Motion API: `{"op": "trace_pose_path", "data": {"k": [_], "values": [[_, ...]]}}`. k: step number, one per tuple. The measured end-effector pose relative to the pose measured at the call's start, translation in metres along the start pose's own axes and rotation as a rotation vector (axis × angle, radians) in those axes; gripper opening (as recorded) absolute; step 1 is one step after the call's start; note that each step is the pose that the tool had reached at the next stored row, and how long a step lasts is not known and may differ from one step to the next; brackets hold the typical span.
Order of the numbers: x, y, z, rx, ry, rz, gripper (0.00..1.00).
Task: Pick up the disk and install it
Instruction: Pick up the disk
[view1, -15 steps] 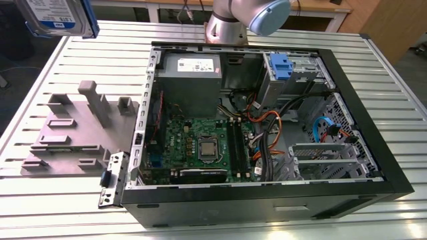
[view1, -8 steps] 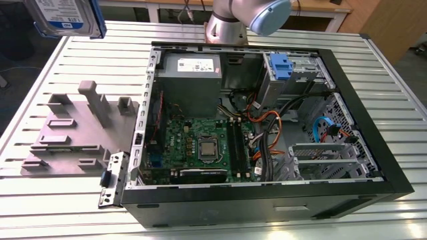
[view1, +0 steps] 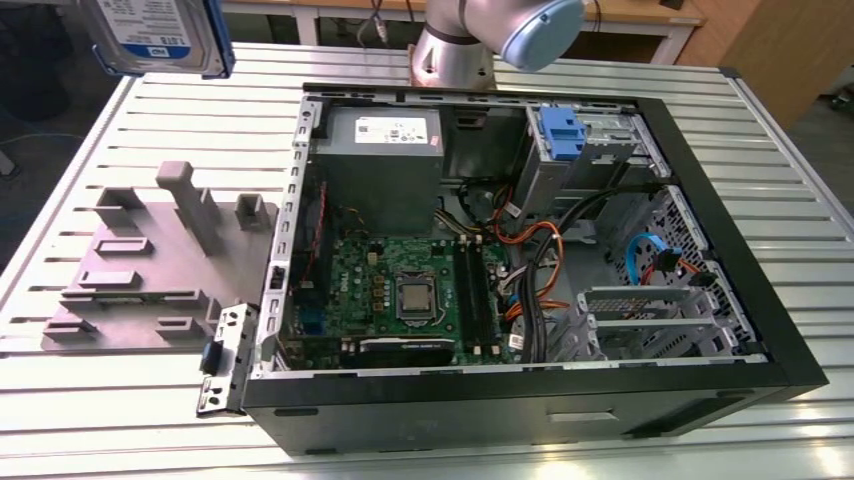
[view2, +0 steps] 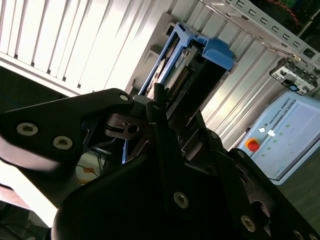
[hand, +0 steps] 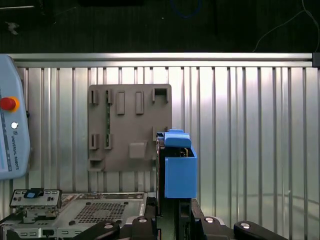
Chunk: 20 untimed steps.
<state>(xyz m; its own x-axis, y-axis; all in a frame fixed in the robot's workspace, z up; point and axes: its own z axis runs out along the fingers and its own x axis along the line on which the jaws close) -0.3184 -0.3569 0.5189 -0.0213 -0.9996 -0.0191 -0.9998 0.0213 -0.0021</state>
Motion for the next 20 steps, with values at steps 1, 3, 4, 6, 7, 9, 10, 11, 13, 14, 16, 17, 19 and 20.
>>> {"op": "trace_pose_path", "data": {"k": [1,3,4,6,7,9,10,11,13,14,16,17,19,20], "values": [[0.0,-0.0025,0.0001,0.0,0.0,0.0,0.35],[-0.0001,-0.0076,0.0001,-0.0001,0.0,0.0,0.35],[-0.0002,-0.0102,0.0001,0.0,0.0,0.0,0.35],[-0.0003,-0.0153,0.0002,-0.0001,0.0001,0.0,0.35],[-0.0004,-0.0178,0.0002,-0.0001,0.0001,0.0,0.35],[-0.0005,-0.0222,0.0004,-0.0001,0.0,0.0,0.35],[-0.0005,-0.0242,0.0005,0.0001,0.0,0.0,0.35],[-0.0005,-0.0262,0.0005,0.0,0.0,0.0,0.35],[-0.0006,-0.0302,0.0005,-0.0001,0.0,0.0,0.35],[-0.0007,-0.0318,0.0006,0.0,0.0,0.0,0.35],[-0.0007,-0.0351,0.0006,0.0,0.0,0.0,0.35],[-0.0007,-0.0366,0.0006,0.0,0.0,0.0,0.35],[-0.0008,-0.04,0.0007,-0.0001,0.0,0.0,0.35],[-0.0008,-0.0417,0.0007,0.0,0.0,0.0,0.35]]}}
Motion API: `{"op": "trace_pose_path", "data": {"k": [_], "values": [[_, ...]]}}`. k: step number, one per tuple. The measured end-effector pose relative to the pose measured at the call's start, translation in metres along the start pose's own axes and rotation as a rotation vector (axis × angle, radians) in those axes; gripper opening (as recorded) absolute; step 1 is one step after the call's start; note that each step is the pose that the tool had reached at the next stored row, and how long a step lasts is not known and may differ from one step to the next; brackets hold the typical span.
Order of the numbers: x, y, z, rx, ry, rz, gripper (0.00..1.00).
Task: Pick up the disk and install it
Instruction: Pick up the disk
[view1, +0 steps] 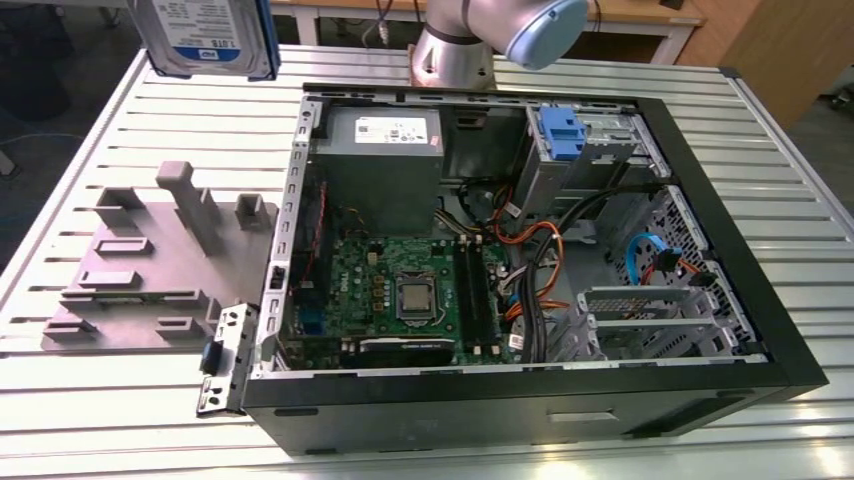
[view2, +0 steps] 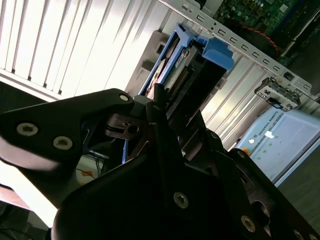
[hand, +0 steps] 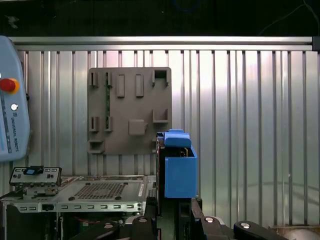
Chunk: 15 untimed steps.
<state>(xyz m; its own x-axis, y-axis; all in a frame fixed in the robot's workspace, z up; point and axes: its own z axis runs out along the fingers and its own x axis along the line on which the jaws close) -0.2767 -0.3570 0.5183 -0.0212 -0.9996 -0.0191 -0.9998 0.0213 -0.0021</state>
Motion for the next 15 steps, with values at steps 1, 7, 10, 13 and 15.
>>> {"op": "trace_pose_path", "data": {"k": [1,7,10,13,15], "values": [[0.0,-0.0018,0.0,0.0,0.0,0.0,0.35],[-0.0003,-0.0121,0.0003,0.0,0.0,0.0,0.35],[-0.0003,-0.0161,0.0004,0.0,0.0,0.0,0.35],[-0.0004,-0.0203,0.0005,0.0,0.0,0.0,0.35],[-0.0005,-0.0231,0.0006,0.0,0.0,0.0,0.35]]}}
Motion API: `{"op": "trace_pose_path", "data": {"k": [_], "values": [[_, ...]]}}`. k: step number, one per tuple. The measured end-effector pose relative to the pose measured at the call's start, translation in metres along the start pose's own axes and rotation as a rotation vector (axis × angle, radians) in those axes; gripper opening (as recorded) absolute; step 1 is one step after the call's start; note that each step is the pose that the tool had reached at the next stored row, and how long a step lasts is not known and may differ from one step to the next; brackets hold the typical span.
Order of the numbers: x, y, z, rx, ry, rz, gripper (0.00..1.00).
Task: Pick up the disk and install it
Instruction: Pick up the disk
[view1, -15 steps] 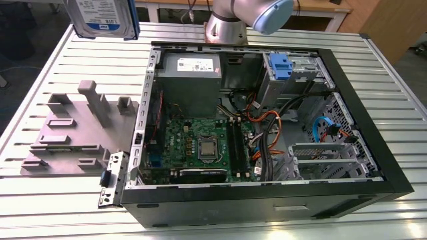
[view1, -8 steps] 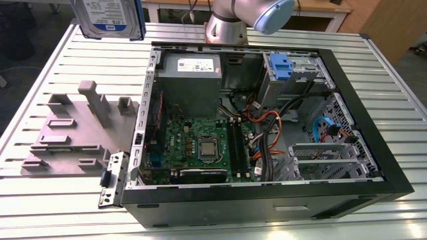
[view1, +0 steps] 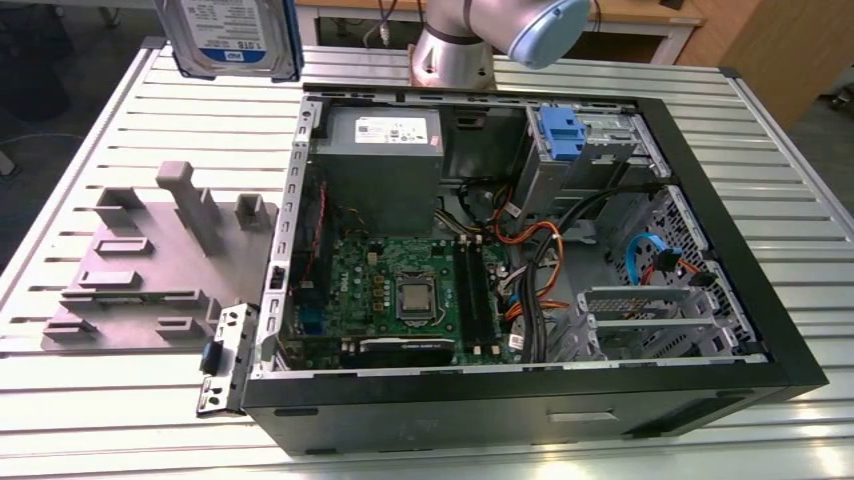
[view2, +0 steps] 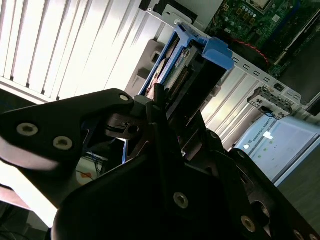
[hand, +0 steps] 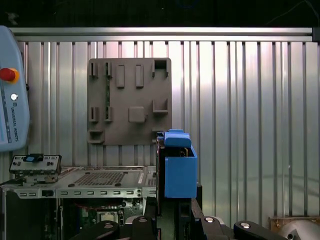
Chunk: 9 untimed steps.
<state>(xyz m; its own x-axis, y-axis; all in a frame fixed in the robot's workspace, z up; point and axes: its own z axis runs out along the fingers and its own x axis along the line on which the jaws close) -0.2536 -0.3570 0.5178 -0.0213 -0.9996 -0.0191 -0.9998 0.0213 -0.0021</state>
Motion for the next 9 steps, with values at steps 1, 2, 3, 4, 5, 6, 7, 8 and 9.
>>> {"op": "trace_pose_path", "data": {"k": [1,2,3,4,5,6,7,8,9], "values": [[0.0,-0.0013,0.0,0.0,0.0,0.0,0.35],[-0.0001,-0.0025,0.0001,0.0,0.0,0.0,0.35],[-0.0001,-0.0038,0.0002,0.0001,0.0,0.0,0.35],[-0.0001,-0.0051,0.0002,0.0001,0.0,0.0,0.35],[-0.0002,-0.0064,0.0002,0.0,0.0,0.0,0.35],[-0.0002,-0.0078,0.0002,0.0,0.0,0.0,0.35],[-0.0002,-0.0091,0.0003,0.0,0.0,0.0,0.35],[-0.0002,-0.0105,0.0004,0.0001,0.0,0.0,0.35],[-0.0002,-0.0118,0.0004,0.0001,0.0,0.0,0.35]]}}
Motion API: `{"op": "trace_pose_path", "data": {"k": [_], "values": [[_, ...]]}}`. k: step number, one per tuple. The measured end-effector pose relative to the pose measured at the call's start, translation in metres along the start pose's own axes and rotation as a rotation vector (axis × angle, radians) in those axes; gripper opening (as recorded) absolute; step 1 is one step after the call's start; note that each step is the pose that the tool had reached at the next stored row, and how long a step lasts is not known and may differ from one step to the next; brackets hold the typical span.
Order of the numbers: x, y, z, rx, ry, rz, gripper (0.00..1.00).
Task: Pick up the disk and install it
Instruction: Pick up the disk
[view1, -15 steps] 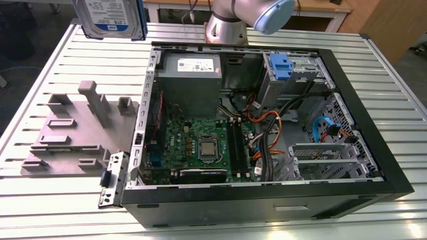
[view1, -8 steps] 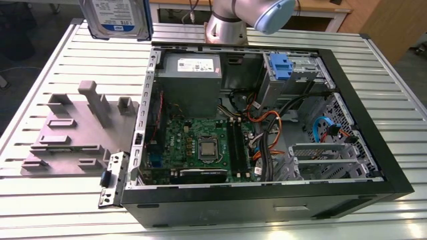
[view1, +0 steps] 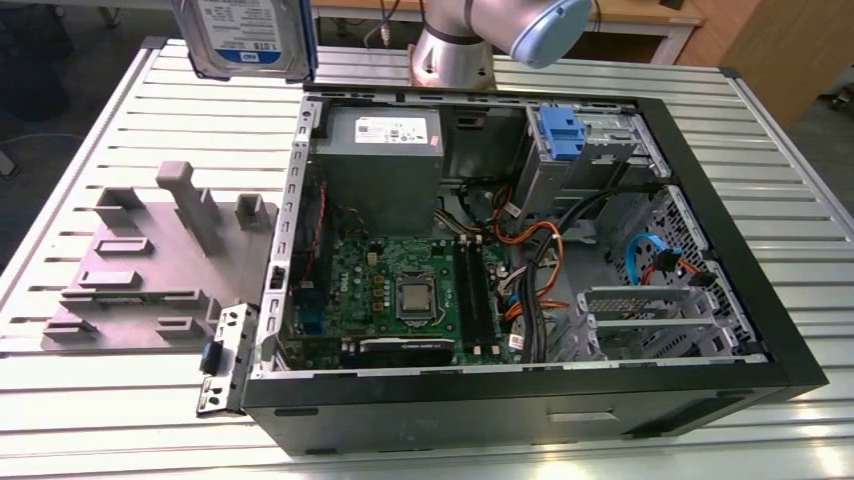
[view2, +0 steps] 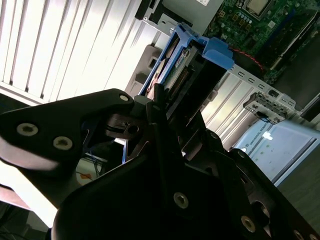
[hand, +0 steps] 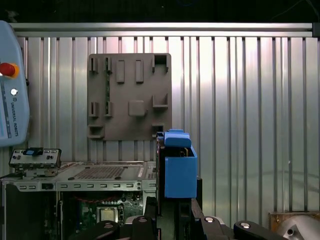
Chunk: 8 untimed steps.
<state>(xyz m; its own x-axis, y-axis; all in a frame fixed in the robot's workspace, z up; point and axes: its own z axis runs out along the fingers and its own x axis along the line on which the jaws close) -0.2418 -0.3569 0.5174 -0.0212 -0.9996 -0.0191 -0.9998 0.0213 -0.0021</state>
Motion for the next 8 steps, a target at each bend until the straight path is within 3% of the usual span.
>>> {"op": "trace_pose_path", "data": {"k": [8], "values": [[-0.0002,-0.0112,0.0003,-0.0001,0.0,0.0,0.35]]}}
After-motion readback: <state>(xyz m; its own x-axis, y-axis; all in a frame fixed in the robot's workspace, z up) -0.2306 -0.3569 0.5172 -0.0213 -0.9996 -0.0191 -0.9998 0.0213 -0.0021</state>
